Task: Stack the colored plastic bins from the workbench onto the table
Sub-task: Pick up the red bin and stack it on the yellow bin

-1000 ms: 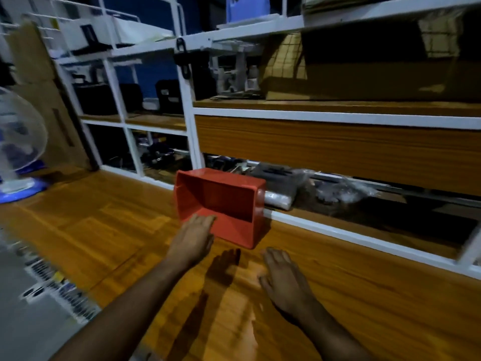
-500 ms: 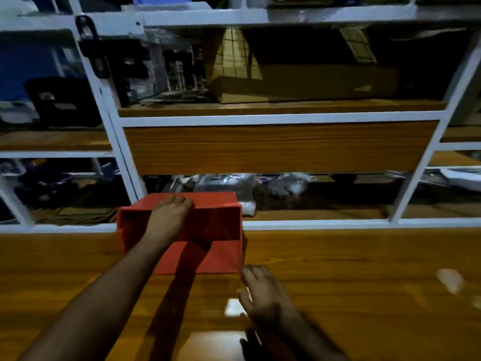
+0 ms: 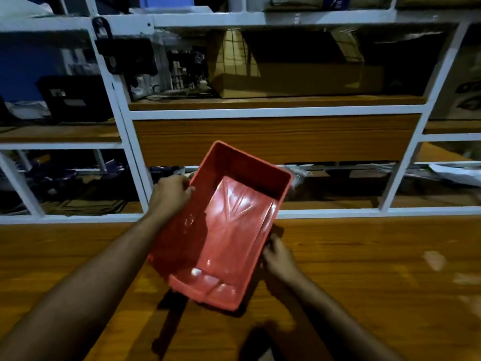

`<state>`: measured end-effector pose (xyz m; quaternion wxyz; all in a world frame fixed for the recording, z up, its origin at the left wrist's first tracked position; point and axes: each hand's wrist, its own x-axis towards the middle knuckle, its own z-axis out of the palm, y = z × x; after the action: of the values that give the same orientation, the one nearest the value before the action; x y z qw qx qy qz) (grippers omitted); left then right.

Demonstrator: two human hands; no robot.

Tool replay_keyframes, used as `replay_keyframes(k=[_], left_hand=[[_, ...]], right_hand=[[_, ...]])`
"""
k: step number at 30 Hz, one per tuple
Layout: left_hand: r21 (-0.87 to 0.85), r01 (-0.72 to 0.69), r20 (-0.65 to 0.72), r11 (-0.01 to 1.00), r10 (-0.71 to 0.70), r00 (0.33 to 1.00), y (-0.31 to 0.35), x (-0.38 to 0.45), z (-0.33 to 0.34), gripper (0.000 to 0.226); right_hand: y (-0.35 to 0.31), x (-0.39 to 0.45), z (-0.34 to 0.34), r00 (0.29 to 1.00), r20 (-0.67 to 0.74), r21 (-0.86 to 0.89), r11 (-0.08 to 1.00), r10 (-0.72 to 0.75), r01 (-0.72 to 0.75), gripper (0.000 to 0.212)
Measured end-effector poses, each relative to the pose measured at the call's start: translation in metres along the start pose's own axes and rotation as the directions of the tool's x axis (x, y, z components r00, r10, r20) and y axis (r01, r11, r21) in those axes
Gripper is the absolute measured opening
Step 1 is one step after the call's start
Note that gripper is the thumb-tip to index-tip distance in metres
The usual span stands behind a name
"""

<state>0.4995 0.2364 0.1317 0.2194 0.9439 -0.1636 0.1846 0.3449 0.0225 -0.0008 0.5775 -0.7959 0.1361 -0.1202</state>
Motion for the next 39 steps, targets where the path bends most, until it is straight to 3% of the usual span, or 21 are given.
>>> replay_keyframes(k=[5, 8, 12, 15, 20, 25, 29, 33, 39], left_hand=[[-0.21, 0.261, 0.158, 0.942, -0.231, 0.96, -0.013, -0.027, 0.013, 0.024], [-0.461, 0.426, 0.259, 0.779, -0.341, 0.904, -0.023, -0.047, 0.03, 0.026], [-0.571, 0.575, 0.475, 0.585, -0.336, 0.813, -0.025, -0.078, 0.046, 0.016], [-0.574, 0.642, 0.584, 0.508, -0.295, 0.756, -0.022, -0.086, 0.051, 0.019], [-0.597, 0.697, 0.734, 0.397, -0.08, 0.675, 0.003, -0.084, 0.051, 0.028], [-0.605, 0.678, 0.791, 0.418, 0.219, 0.571, 0.057, -0.092, 0.074, 0.043], [-0.636, 0.671, 0.771, 0.381, 0.287, 0.568, 0.12, -0.111, 0.093, 0.042], [-0.649, 0.666, 0.76, 0.368, 0.361, 0.541, 0.208, -0.14, 0.108, 0.035], [-0.688, 0.599, 0.711, 0.41, 0.55, 0.439, 0.405, -0.215, 0.13, 0.034]], right_hand=[[-0.004, 0.022, -0.035, 0.998, -0.045, -0.054, 0.998, -0.044, 0.042, 0.031], [-0.006, 0.017, -0.044, 0.997, -0.044, 0.026, 0.998, -0.061, 0.062, 0.032], [0.004, 0.007, -0.048, 1.0, -0.018, -0.026, 0.999, -0.019, 0.018, 0.034], [0.016, 0.0, -0.052, 0.996, -0.026, 0.158, 0.984, 0.09, -0.085, 0.029], [0.024, -0.022, -0.08, 0.972, -0.11, 0.34, 0.927, 0.206, -0.158, 0.021], [0.031, -0.073, -0.134, 0.929, -0.258, 0.443, 0.887, 0.267, -0.132, 0.017], [0.036, -0.123, -0.187, 0.881, -0.333, 0.475, 0.867, 0.335, -0.15, 0.02], [0.05, -0.181, -0.258, 0.831, -0.399, 0.5, 0.852, 0.387, -0.157, 0.024], [0.078, -0.305, -0.402, 0.656, -0.633, 0.536, 0.844, 0.411, -0.011, 0.024]])
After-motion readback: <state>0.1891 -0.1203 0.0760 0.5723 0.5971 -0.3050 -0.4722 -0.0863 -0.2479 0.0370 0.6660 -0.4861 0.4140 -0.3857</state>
